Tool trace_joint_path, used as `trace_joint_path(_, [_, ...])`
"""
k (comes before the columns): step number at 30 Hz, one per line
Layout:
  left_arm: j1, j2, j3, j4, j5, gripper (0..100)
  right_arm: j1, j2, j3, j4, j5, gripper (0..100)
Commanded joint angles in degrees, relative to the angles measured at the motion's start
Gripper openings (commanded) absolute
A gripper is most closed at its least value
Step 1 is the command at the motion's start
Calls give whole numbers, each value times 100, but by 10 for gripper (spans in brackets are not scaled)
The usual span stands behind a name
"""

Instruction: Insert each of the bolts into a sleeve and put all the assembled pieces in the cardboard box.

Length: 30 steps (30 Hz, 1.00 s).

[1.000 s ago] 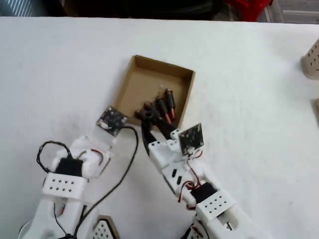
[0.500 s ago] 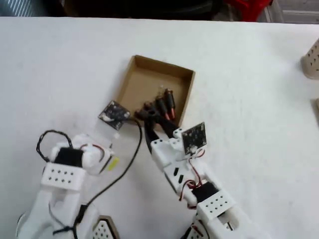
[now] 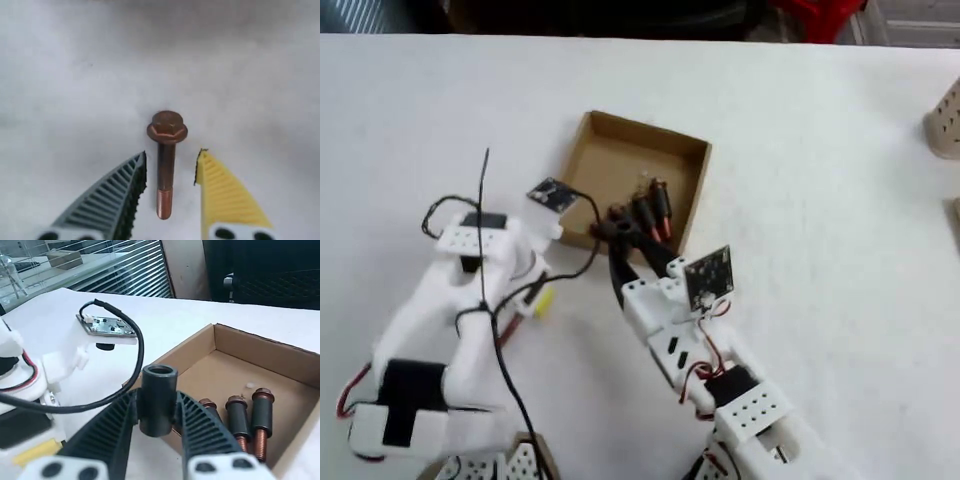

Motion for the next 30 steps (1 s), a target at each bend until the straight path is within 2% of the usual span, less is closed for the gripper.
trace_joint_path(1, [-48,295,-387,-149,53,188,75,-119,26,-119,-70,16])
trace_joint_path(7, [-13,585,-396,-299,79,176,75,-110,26,-110,-70,16])
trace_joint_path(13, [-4,611,-387,-492,70,23,75,-101,26,-110,-70,16])
trace_joint_path(30, [-31,558,-712,-158,105,20,57,-119,26,-110,-70,16])
